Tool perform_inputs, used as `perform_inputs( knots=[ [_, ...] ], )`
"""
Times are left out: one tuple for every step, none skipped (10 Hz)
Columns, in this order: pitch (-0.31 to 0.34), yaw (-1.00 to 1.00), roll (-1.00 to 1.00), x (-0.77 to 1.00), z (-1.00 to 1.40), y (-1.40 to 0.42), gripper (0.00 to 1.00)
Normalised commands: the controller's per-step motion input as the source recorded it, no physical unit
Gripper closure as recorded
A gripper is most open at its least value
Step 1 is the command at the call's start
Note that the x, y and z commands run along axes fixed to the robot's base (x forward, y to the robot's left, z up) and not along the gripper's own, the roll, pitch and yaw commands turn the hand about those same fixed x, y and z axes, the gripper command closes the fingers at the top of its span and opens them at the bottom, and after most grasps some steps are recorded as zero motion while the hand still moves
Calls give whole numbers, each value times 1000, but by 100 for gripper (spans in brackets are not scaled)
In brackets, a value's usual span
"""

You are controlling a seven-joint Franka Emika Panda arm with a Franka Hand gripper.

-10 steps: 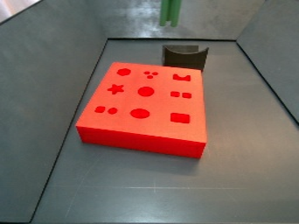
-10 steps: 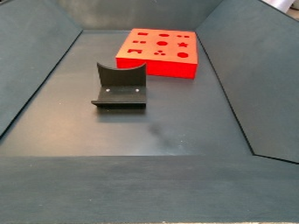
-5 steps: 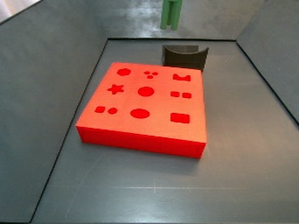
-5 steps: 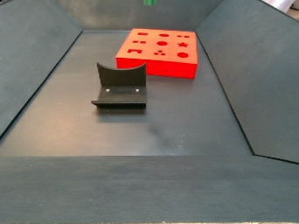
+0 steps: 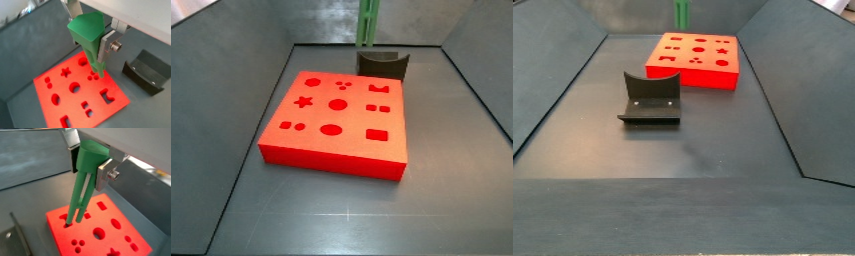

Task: Pick up the 3 prong object. Move up. Rotate the 3 prong object. Place the 3 prong object on the fixture. Regrasp the 3 prong object. Move to above the board. Insert the 3 prong object.
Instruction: Insert the 3 prong object.

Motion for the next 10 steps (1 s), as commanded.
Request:
perform_inputs(
  knots=[
    [-214,883,-41,-3,-689,180,100],
    [-240,809,-20,-60,-677,143,100],
    [-254,537,-104,-263,-549,149,100],
    [-173,-71,-186,-234,-126,126,100],
    [-39,-157,-21,-23,0,9,100],
    [-84,0,-196,0,-423,-37,100],
    [-37,226,-430,0,-183,-246,100],
    [-19,340,-466,-46,0,-214,100],
    [-103,326,-371,-86,0,0,100],
    [-80,114,-133,-94,0,0,100]
  ],
)
